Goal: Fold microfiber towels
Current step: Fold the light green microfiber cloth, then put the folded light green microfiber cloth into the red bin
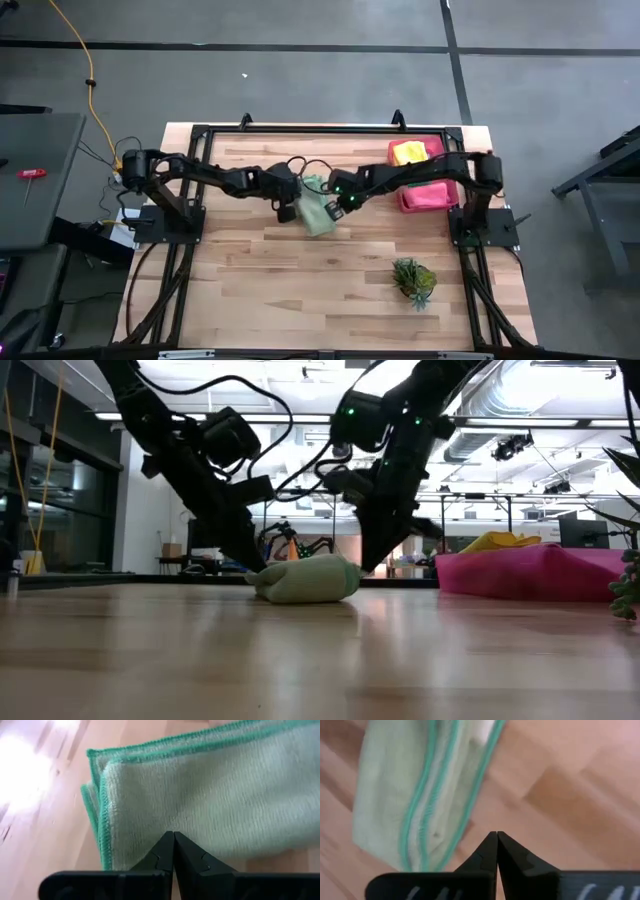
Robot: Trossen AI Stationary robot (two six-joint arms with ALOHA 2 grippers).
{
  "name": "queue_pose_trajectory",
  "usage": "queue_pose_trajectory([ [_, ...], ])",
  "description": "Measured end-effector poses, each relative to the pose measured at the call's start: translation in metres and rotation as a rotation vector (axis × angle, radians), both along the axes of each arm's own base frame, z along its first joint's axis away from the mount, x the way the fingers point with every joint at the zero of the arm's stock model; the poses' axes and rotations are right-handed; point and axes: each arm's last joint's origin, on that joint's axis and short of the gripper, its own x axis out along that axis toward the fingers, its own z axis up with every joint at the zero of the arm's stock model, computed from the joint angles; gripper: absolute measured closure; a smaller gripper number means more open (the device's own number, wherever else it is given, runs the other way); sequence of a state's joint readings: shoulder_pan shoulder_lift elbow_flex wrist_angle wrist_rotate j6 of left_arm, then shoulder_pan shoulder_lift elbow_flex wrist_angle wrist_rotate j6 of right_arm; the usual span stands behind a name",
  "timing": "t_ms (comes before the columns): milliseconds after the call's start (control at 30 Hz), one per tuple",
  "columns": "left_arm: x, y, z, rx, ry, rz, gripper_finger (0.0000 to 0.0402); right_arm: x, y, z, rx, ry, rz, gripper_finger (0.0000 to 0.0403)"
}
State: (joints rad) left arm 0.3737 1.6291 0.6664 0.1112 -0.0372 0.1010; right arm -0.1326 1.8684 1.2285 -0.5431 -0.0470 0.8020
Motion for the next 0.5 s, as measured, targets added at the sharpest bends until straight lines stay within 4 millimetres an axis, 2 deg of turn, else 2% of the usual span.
queue_pose_trajectory([
  [133,-0.001,0.0,0.013,-0.005,0.018,-0.002,0.0402,-0.011,-0.015,0.018,-0.063,0.002,-0.015,0.0403],
  [267,-0.001,-0.003,0.036,0.006,-0.038,0.0,0.0402,-0.017,-0.03,0.03,-0.049,-0.04,-0.032,0.0402],
  [400,-0.003,-0.011,0.058,0.004,-0.125,0.007,0.0402,-0.012,-0.043,0.032,0.028,-0.146,0.004,0.0395],
  [500,-0.003,-0.019,0.062,-0.035,-0.147,0.022,0.0402,-0.005,-0.05,0.032,0.116,-0.248,0.05,0.0369],
])
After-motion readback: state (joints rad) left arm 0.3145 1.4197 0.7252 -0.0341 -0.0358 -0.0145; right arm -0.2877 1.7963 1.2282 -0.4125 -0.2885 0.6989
